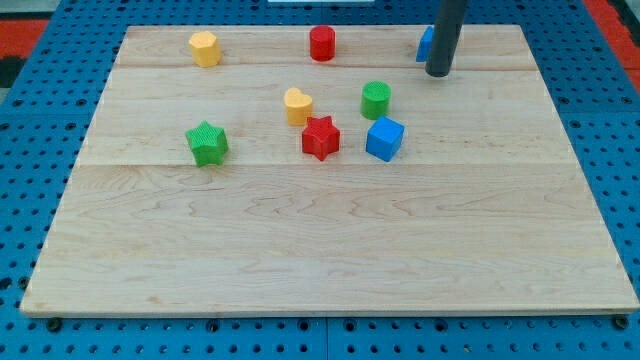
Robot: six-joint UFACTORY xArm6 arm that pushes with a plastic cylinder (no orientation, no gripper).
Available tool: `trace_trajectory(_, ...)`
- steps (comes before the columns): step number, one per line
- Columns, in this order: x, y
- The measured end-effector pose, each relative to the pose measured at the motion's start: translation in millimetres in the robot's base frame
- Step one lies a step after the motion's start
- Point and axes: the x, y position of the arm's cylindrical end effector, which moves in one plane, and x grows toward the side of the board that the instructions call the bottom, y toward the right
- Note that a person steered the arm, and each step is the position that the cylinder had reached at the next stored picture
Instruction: Push red star to the center left
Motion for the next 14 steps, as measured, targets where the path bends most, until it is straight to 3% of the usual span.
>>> trace_trajectory(2,18.6,-16.4)
trace_trajectory(5,25.9,-125.4)
trace_trajectory(9,166.9,-124.6)
trace_trajectory(10,173.3,-173.1)
trace_trajectory(11,126.6,-202.2)
trace_trajectory(13,112.5,-163.3)
trace_trajectory(14,93.1,-181.1)
